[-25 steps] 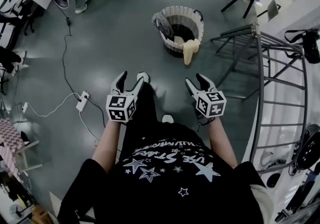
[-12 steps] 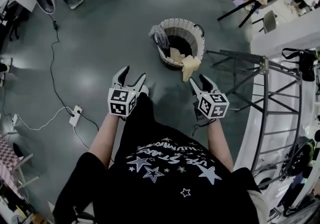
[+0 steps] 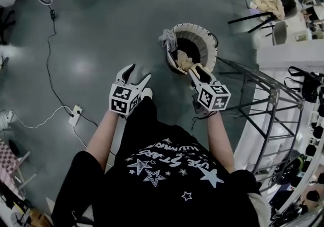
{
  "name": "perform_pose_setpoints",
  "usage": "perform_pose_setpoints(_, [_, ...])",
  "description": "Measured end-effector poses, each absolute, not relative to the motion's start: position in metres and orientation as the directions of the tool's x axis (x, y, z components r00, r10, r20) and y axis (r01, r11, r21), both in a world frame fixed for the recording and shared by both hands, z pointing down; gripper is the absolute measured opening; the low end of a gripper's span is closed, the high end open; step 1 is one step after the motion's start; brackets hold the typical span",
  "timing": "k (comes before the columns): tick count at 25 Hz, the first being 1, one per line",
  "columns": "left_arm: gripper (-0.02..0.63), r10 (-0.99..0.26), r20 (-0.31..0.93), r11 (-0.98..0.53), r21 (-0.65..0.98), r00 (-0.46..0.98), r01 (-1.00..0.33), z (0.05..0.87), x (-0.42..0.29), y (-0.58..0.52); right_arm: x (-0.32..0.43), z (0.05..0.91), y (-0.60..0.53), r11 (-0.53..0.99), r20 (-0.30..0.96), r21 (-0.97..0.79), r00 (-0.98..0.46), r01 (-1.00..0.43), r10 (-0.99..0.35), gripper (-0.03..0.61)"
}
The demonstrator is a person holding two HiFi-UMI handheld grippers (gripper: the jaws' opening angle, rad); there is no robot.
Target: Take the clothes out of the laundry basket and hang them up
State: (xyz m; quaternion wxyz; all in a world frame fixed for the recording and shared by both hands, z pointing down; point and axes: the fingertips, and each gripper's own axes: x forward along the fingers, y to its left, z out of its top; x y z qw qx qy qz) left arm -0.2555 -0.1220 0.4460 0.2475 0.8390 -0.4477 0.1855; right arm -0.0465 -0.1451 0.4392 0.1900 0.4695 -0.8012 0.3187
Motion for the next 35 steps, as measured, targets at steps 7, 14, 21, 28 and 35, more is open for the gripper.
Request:
perform_pose_setpoints(7, [0.306,-0.631,0.576,-0.447,0.277,0.519,-0.851,0.476,-0.28,-0.15,-0.072,0.455,-0.175,0.387,0.647,-0.289,-0.477,-0.875,-0.595,0.172])
perform_pose_setpoints(14, [0.306,-0.596,0.612,-0.458,0.272,0.519,-0.847,0.496,-0.264,-0.172,-0.055,0.488,-0.212,0.437,0.685,-0.266,-0.487,-0.859,-0.541,0.172])
perform_pose_setpoints(21, [0.305,-0.622,0.644,-0.381,0.248,0.446,-0.89,0.533,-0.257,-0.218,-0.049,0.56,-0.29,0.538,0.737,-0.242,-0.513,-0.808,-0.439,0.175])
perform_pose_setpoints(28, [0.305,-0.632,0.657,-0.33,0.252,0.411,-0.91,0.602,-0.244,-0.259,-0.076,0.644,-0.359,0.668,0.798,-0.247,-0.538,-0.702,-0.27,0.188])
perform_pose_setpoints(35, [0.305,-0.64,0.67,-0.27,0.261,0.376,-0.927,0.658,-0.241,-0.288,-0.109,0.72,-0.402,0.768,0.848,-0.256,-0.518,-0.587,-0.113,0.217])
